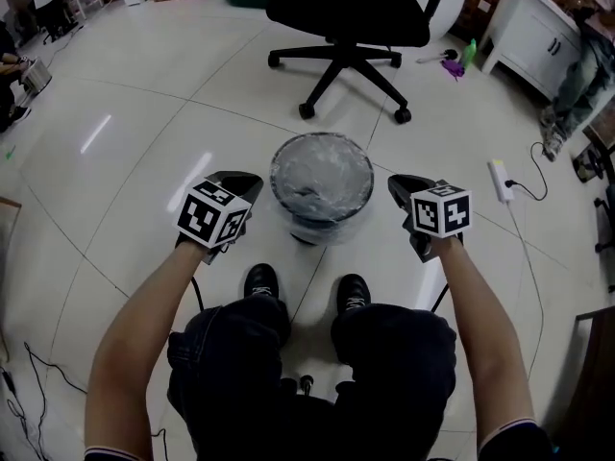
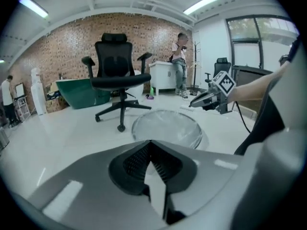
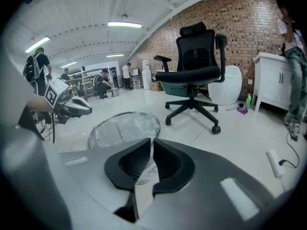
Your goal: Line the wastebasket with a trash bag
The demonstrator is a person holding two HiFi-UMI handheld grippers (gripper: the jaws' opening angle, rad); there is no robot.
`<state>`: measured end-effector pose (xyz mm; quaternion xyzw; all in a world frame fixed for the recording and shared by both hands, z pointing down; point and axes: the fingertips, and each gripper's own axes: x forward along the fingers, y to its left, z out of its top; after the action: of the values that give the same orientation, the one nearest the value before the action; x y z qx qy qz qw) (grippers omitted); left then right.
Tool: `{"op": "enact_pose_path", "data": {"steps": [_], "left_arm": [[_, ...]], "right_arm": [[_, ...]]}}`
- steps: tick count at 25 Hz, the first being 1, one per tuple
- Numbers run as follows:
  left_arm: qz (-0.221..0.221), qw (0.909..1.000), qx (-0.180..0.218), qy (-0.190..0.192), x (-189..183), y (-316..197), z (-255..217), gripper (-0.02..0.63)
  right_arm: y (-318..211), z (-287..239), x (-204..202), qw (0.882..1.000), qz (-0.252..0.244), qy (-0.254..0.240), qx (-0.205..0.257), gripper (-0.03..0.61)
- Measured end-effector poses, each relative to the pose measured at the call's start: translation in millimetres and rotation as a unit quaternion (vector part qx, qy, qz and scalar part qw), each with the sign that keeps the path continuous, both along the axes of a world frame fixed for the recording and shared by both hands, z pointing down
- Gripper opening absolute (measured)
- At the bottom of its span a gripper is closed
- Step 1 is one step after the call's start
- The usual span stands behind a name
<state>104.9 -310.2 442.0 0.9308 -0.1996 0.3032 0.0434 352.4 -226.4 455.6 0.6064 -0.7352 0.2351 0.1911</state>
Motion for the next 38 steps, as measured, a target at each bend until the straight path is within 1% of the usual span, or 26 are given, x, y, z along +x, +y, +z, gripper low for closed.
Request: {"op": "enact_pose_path", "data": {"steps": [2, 6, 10, 13, 16, 18, 21, 22, 25, 27, 29, 32, 38], "left_arm": [[0.010, 0.9997, 0.018, 0.016, 13.3, 5.7, -28.8, 0.012], [0.030, 0.9968, 0.057, 0.046, 39.5, 9.9, -91.7, 0.012], [0.029, 0.9927, 0.085, 0.080, 59.8, 12.5, -150.6, 0.012], [0.024, 0.9896, 0.097, 0.104, 71.3, 17.1, -178.5, 0.012], [0.017, 0.9861, 0.102, 0.130, 78.4, 25.3, -197.5, 0.012], [0.008, 0.9835, 0.098, 0.152, 83.0, 35.4, -199.7, 0.012], [-0.006, 0.9779, 0.090, 0.189, 86.4, 50.2, -187.6, 0.012], [-0.007, 0.9768, 0.090, 0.194, 86.5, 53.0, -182.4, 0.012], [0.007, 0.9775, 0.108, 0.181, 88.9, 55.5, -176.1, 0.012], [0.006, 0.9769, 0.107, 0.185, 88.7, 56.6, -173.2, 0.012], [0.009, 0.9782, 0.107, 0.178, 88.3, 58.9, -165.7, 0.012], [0.020, 0.9804, 0.113, 0.160, 88.8, 62.0, -157.1, 0.012], [0.024, 0.9808, 0.113, 0.157, 87.6, 69.1, -153.3, 0.012]], "right_arm": [[-1.9, -27.5, -7.6, 1.000, -0.007, 0.005, 0.021, 0.003], [-12.8, -86.0, -21.9, 0.998, -0.021, 0.015, 0.065, 0.003], [-24.4, -136.1, -38.6, 0.994, -0.030, 0.027, 0.101, 0.002], [-31.3, -166.0, -58.1, 0.990, -0.038, 0.027, 0.130, 0.000], [-33.0, -191.1, -81.1, 0.986, -0.047, 0.006, 0.162, 0.000], [-27.4, -194.8, -95.7, 0.984, -0.060, -0.004, 0.170, 0.002], [-13.1, -190.9, -109.0, 0.981, -0.076, 0.011, 0.180, 0.002], [-8.7, -189.9, -111.0, 0.979, -0.076, 0.013, 0.186, 0.002], [0.2, -182.9, -108.3, 0.979, -0.071, 0.017, 0.192, 0.002], [2.4, -177.8, -103.9, 0.979, -0.065, 0.017, 0.194, 0.002], [3.5, -175.8, -104.5, 0.978, -0.064, 0.021, 0.199, 0.002], [5.2, -173.0, -112.9, 0.977, -0.075, 0.029, 0.198, 0.002], [10.9, -172.3, -128.9, 0.976, -0.094, 0.036, 0.195, 0.002]]}}
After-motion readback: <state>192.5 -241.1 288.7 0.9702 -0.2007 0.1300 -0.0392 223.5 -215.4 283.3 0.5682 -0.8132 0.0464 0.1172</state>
